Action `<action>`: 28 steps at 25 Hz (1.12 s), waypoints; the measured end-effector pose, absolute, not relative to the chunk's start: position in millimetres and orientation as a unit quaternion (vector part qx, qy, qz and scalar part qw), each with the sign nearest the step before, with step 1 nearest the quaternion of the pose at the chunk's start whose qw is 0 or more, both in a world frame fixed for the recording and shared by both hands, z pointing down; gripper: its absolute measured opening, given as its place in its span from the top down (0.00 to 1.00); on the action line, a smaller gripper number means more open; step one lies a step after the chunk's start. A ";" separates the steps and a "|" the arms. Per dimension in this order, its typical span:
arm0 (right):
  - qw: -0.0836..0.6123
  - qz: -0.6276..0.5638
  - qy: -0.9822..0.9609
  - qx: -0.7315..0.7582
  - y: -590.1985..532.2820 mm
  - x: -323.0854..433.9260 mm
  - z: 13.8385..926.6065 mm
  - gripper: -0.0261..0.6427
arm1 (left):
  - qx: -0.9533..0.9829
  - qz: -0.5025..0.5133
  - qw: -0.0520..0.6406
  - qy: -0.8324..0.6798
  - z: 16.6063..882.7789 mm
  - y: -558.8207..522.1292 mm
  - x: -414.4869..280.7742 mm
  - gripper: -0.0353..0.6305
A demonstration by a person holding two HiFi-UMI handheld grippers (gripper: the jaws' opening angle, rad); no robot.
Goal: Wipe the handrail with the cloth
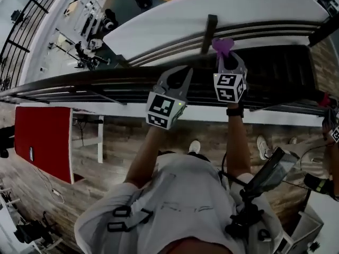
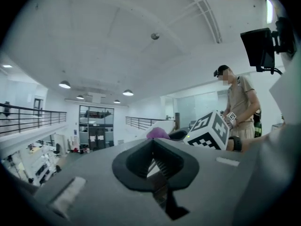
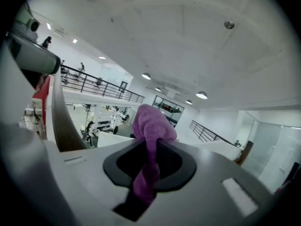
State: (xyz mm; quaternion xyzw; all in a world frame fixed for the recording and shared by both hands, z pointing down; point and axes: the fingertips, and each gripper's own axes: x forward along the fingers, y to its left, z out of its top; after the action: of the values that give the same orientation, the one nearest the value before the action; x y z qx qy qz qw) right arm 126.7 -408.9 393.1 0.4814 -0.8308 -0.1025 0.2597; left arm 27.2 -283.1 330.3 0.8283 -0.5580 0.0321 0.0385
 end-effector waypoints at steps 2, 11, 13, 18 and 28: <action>0.247 -0.113 -0.856 0.440 -386.8 63.2 389.3 0.88 | 0.795 0.029 0.043 -0.604 331.0 -263.0 -30.1 0.95; 0.209 -0.133 -0.936 0.250 -263.7 -166.0 386.6 0.88 | 0.656 0.020 0.055 -0.752 339.8 -147.4 -223.8 0.95; 0.204 -0.136 -0.946 0.213 -233.7 -197.5 382.3 0.88 | 0.626 0.018 0.057 -0.777 332.9 -118.1 -247.7 0.95; 0.201 -0.141 -0.959 0.140 -161.7 -272.6 400.0 0.88 | 0.568 0.010 0.076 -0.819 345.7 -50.8 -304.6 0.95; 0.292 -0.126 -0.946 0.062 -84.9 -372.4 565.4 0.88 | 0.534 0.012 0.138 -0.834 441.6 12.7 -389.0 0.95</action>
State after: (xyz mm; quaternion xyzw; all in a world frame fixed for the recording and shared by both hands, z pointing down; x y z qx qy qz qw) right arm -372.4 -84.9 565.4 0.0616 -0.9462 -0.1257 0.2917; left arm -389.0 12.7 441.6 0.5344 -0.8338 0.0115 0.1381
